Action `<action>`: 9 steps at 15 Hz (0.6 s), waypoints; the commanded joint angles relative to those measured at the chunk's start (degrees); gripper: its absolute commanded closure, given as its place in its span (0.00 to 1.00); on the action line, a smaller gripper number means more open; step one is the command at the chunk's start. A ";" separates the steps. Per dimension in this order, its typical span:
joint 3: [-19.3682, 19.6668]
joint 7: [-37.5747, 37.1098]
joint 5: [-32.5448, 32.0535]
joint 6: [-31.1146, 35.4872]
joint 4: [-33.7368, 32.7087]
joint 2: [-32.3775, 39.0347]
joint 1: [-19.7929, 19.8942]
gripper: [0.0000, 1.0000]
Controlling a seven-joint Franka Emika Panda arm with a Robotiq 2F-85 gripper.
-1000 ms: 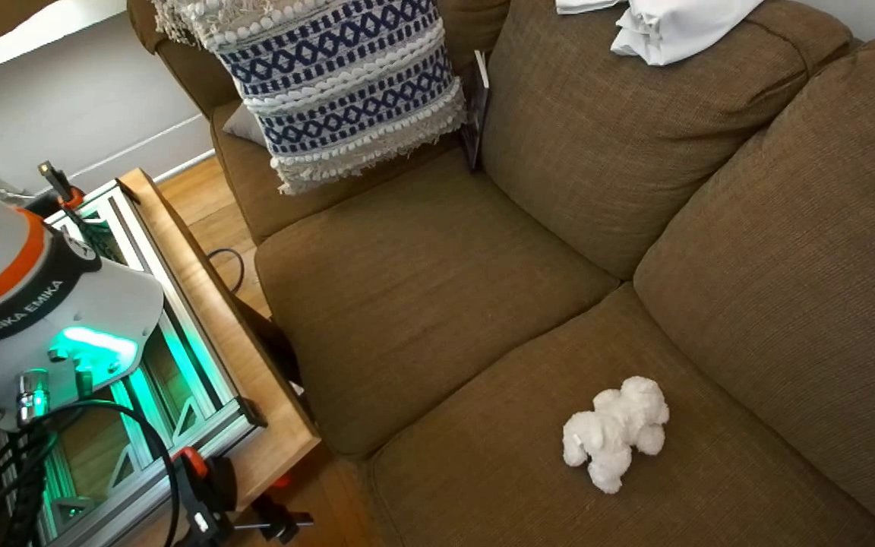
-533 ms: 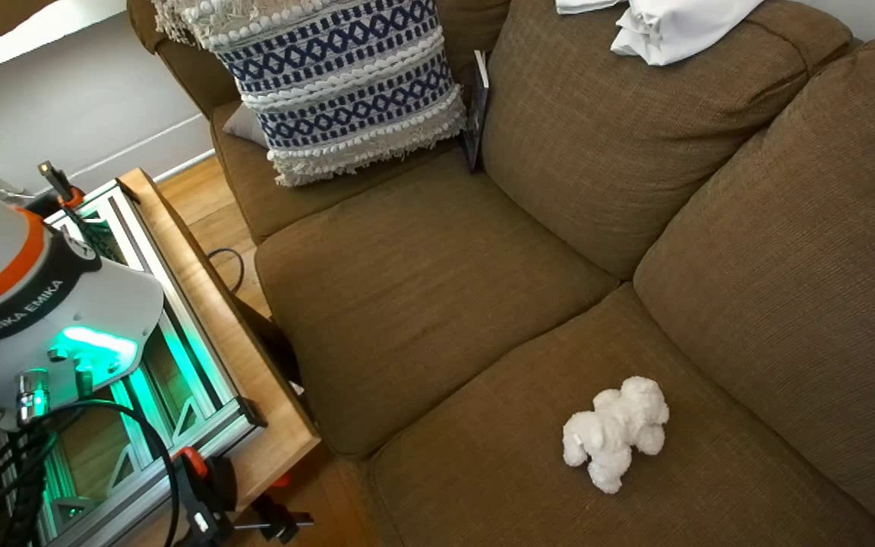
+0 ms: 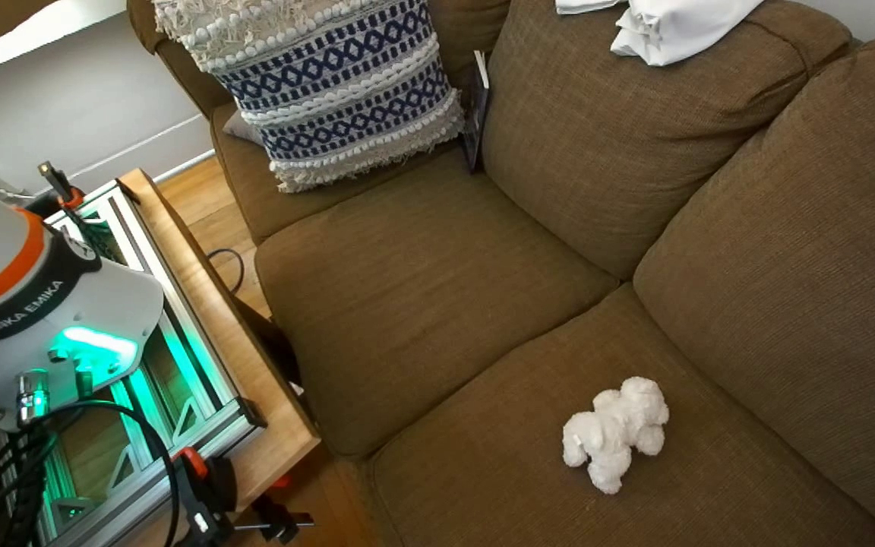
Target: Put the blue pillow against the other pillows
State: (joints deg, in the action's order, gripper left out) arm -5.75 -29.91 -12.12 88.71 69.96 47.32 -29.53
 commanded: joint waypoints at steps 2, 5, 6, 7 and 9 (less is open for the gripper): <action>0.38 1.39 -1.81 -2.57 -0.82 -3.91 -0.47 0.96; -0.14 3.61 -1.24 -4.03 -0.38 -5.84 0.11 0.66; -0.38 4.53 -0.93 -4.49 -0.34 -6.48 0.18 0.57; -0.62 5.54 -0.65 -4.99 -0.34 -7.36 0.22 0.49; -0.70 6.77 -0.72 -6.09 -0.68 -9.06 0.03 0.36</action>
State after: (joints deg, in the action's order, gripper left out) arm -5.85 -25.43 -12.95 84.61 68.36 41.14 -29.70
